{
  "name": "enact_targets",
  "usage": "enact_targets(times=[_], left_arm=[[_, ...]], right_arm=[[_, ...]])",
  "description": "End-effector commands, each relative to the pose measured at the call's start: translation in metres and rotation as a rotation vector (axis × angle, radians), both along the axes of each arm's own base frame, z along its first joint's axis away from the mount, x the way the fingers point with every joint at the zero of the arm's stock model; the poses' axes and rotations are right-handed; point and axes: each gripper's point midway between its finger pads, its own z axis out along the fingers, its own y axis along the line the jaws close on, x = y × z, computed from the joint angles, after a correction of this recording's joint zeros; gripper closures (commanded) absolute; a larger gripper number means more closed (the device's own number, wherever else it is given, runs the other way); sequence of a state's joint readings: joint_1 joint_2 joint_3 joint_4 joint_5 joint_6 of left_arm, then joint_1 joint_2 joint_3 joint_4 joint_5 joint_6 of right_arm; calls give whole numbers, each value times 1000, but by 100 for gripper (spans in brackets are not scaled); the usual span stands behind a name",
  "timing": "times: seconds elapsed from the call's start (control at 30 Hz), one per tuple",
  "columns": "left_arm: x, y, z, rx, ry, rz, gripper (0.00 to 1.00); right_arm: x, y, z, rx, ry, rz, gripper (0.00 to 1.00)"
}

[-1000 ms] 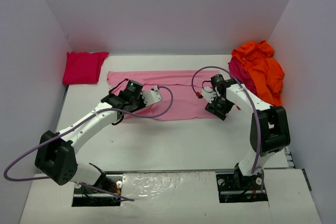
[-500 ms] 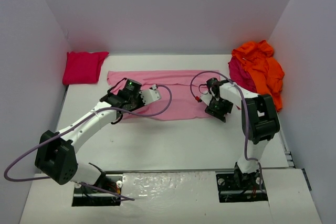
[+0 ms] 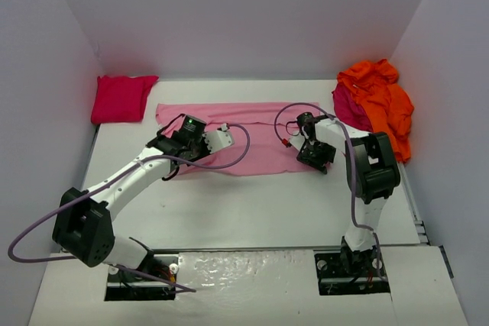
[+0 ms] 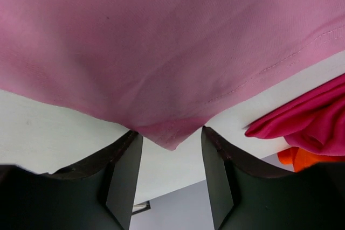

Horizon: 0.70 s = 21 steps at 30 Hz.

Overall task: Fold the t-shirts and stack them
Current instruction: Fold the tshirt

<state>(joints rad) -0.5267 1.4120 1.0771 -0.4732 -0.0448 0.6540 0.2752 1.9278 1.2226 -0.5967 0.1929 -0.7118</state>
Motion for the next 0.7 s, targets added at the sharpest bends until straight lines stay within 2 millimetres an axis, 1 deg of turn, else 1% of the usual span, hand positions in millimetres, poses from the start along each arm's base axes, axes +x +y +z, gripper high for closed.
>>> enact_targets(times=[0.0, 0.07, 0.1, 0.13, 0.17, 0.2, 0.27, 0.37, 0.47, 0.53, 0.6, 0.67], left_arm=[[15, -2, 23, -36, -72, 14, 100], [15, -1, 23, -35, -75, 14, 100], [15, -1, 24, -34, -77, 14, 100], [15, 0, 24, -32, -79, 15, 100], [16, 0, 24, -30, -80, 16, 100], [16, 1, 24, -28, -81, 16, 100], [17, 2, 28, -28, -90, 21, 100], [18, 6, 35, -30, -100, 28, 100], [11, 12, 40, -38, -77, 31, 100], [-2, 19, 48, -42, -44, 23, 100], [-14, 25, 51, -18, -10, 4, 100], [-29, 26, 55, -16, 31, -18, 100]], right_arm=[[-2, 2, -3, -19, 17, 14, 58], [-4, 3, -5, -19, 24, 18, 66], [-5, 3, -6, -21, 27, 21, 74], [-6, 3, -7, -24, 31, 24, 87], [-7, 3, -8, -28, 34, 28, 94], [-9, 3, -8, -33, 37, 33, 99], [-10, 1, -8, -42, 35, 32, 100], [-9, 0, -1, -43, 12, 32, 100], [-13, -3, 8, -48, -10, 30, 100], [-17, -5, 19, -44, -38, 31, 100], [-25, -8, 23, -46, -38, 39, 100], [-29, -9, 29, -42, -46, 43, 100]])
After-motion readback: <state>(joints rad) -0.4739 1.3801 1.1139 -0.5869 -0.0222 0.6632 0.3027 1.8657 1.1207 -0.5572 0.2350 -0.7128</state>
